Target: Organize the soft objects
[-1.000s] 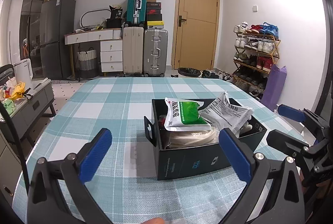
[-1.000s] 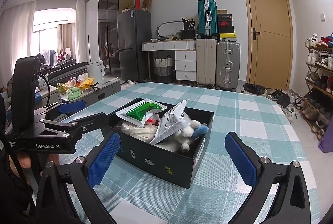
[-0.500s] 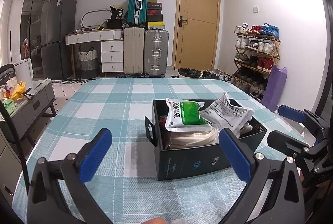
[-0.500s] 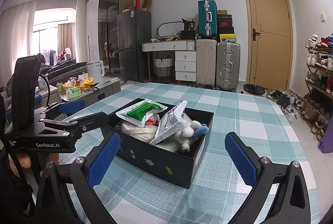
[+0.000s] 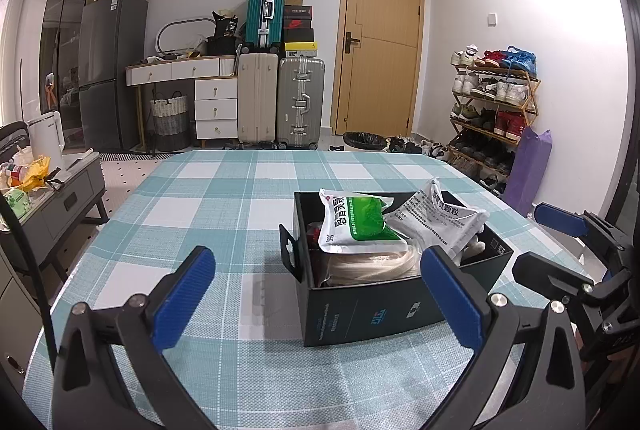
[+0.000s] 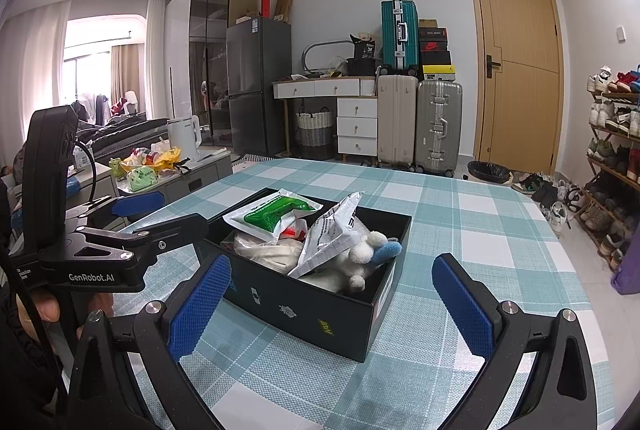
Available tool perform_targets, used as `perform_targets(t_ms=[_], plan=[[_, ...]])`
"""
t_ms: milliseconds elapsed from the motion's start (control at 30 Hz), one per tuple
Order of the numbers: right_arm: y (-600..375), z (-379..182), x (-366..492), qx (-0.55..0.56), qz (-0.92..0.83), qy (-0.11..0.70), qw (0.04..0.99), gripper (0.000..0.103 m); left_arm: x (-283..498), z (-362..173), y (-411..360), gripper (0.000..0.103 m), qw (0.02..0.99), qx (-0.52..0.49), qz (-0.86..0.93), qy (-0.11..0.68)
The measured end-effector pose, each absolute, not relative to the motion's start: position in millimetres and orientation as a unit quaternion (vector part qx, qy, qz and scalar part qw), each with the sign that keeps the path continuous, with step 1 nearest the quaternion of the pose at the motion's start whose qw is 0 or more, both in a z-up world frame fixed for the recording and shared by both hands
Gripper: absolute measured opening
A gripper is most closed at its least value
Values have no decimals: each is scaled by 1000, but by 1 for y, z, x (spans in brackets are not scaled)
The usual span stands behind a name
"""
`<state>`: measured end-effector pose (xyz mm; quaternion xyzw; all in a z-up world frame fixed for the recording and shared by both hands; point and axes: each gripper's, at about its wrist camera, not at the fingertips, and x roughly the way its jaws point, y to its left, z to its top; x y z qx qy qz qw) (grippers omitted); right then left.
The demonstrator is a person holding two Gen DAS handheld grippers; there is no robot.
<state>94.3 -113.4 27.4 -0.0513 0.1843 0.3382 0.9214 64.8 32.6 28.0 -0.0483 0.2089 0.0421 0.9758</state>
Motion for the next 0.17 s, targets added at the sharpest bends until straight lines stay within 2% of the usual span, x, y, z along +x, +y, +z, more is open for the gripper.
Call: perform_targets(t_ms=[167], plan=[[-113, 27, 94, -51, 338, 184, 922, 102, 66, 32, 33, 103, 976, -49, 43, 207]])
